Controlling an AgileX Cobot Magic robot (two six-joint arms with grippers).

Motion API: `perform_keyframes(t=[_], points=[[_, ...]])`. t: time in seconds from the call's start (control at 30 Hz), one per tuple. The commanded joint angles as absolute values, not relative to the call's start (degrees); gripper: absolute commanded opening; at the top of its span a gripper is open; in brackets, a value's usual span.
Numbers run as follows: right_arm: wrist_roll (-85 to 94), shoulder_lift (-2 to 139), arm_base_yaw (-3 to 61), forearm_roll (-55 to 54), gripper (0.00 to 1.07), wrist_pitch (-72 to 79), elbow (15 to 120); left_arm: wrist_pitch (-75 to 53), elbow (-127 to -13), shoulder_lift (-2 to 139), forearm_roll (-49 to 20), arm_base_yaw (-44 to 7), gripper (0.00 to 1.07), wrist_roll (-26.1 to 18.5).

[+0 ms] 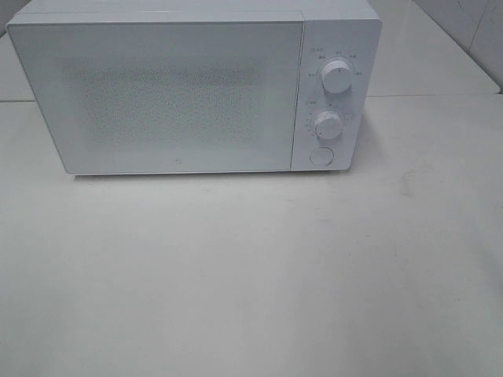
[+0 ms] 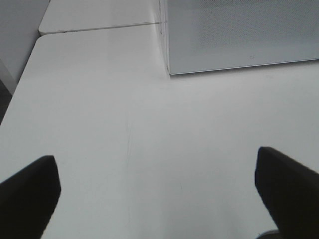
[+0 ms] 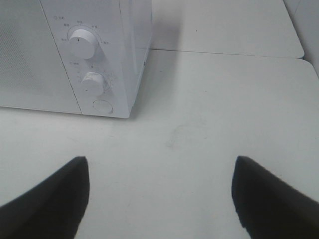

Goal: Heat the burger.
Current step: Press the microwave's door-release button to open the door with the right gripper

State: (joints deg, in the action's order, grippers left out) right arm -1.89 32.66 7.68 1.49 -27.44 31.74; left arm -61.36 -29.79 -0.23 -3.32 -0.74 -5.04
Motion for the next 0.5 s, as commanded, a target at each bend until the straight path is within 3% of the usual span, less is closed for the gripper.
perform_keyframes(t=[0.03,0.27,0.5], points=[[-2.5,38.6,7.3,2.1,0.76,-20.7,32.1,-61.2,-29.6,-1.3,-3.3,-0.5,1.01,-5.0],[-2.5,46.4,7.3,2.1,0.76,-12.8,32.0,-61.2,-29.6,-1.3,-3.3,-0.5,1.01,-5.0],[-2.4,54.4,7.3,2.1,0.76,7.1,26.8,-61.2,-29.6,-1.3,-3.3,-0.5,1.01,-5.0]])
